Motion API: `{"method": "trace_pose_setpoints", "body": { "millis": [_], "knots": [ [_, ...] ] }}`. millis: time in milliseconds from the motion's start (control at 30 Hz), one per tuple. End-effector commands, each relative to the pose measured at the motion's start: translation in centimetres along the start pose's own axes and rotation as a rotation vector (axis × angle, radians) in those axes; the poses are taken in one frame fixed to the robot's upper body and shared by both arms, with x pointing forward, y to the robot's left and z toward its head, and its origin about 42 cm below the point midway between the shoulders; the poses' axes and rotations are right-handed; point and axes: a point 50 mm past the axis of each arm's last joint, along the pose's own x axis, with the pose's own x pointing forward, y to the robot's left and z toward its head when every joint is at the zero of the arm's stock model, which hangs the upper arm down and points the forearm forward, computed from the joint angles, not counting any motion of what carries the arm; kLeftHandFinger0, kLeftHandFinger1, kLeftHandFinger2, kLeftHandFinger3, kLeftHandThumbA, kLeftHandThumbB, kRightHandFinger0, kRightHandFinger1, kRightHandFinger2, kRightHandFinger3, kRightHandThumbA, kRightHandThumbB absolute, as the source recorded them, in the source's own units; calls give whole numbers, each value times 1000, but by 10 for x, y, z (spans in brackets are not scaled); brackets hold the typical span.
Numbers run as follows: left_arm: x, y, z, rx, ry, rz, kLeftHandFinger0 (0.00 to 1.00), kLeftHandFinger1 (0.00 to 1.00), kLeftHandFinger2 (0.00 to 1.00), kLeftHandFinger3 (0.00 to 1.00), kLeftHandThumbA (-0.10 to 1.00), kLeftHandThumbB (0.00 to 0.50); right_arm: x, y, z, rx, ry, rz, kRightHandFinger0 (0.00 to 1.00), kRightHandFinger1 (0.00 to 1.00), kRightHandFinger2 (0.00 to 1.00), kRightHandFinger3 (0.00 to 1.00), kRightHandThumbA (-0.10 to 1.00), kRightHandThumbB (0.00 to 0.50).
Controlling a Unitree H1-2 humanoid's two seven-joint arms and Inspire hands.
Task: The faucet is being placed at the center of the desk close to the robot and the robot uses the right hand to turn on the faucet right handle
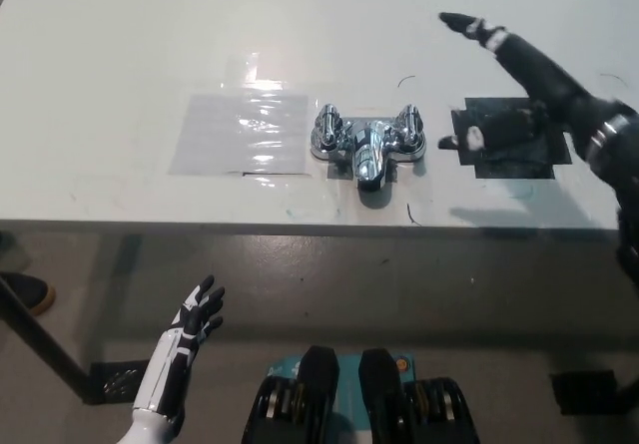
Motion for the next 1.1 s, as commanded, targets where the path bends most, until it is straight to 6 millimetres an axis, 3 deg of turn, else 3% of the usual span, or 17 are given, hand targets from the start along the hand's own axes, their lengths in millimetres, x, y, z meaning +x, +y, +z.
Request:
{"method": "trace_pose_setpoints", "body": {
  "millis": [0, 133, 367, 433, 500, 533, 567, 667, 933, 1000, 1067],
  "knots": [
    [1, 2, 9, 21, -55, -15, 1000, 1000, 1000, 1000, 1000, 497, 51, -35, 66, -273, 133, 170, 1000, 1000, 1000, 1000, 1000, 400],
    [1, 5, 7, 26, -52, -13, 1000, 1000, 1000, 1000, 1000, 487, 73, -31, 70, -317, 184, 194, 1000, 1000, 1000, 1000, 1000, 433],
    [2, 7, 6, 39, -47, -14, 1000, 1000, 1000, 1000, 1000, 488, 103, -35, 93, -463, 263, 249, 1000, 1000, 1000, 1000, 1000, 375],
    [3, 7, 6, 38, -45, -19, 1000, 1000, 1000, 1000, 1000, 485, 112, -43, 97, -416, 300, 245, 1000, 1000, 1000, 1000, 1000, 377],
    [2, 8, 6, 40, -43, -20, 1000, 1000, 1000, 1000, 1000, 488, 121, -51, 99, -325, 305, 277, 1000, 1000, 1000, 1000, 1000, 292],
    [2, 8, 6, 40, -43, -21, 1000, 1000, 1000, 1000, 1000, 488, 123, -52, 100, -303, 304, 285, 1000, 1000, 1000, 1000, 1000, 288],
    [2, 9, 6, 44, -44, -22, 1000, 1000, 1000, 1000, 1000, 498, 126, -57, 102, -316, 323, 261, 1000, 1000, 1000, 1000, 1000, 316],
    [2, 10, 6, 44, -40, -24, 1000, 1000, 1000, 1000, 1000, 498, 131, -64, 110, -368, 379, 234, 1000, 1000, 1000, 1000, 1000, 336],
    [1, 9, 7, 53, -42, -28, 1000, 1000, 1000, 1000, 1000, 483, 141, -60, 90, -306, 440, 312, 1000, 1000, 1000, 1000, 1000, 262],
    [1, 10, 7, 57, -44, -28, 1000, 1000, 1000, 1000, 1000, 485, 142, -60, 88, -298, 438, 323, 1000, 1000, 1000, 1000, 1000, 254],
    [1, 10, 6, 60, -44, -29, 1000, 1000, 1000, 1000, 1000, 481, 145, -59, 86, -242, 454, 296, 1000, 1000, 1000, 1000, 1000, 279]
  ]
}}
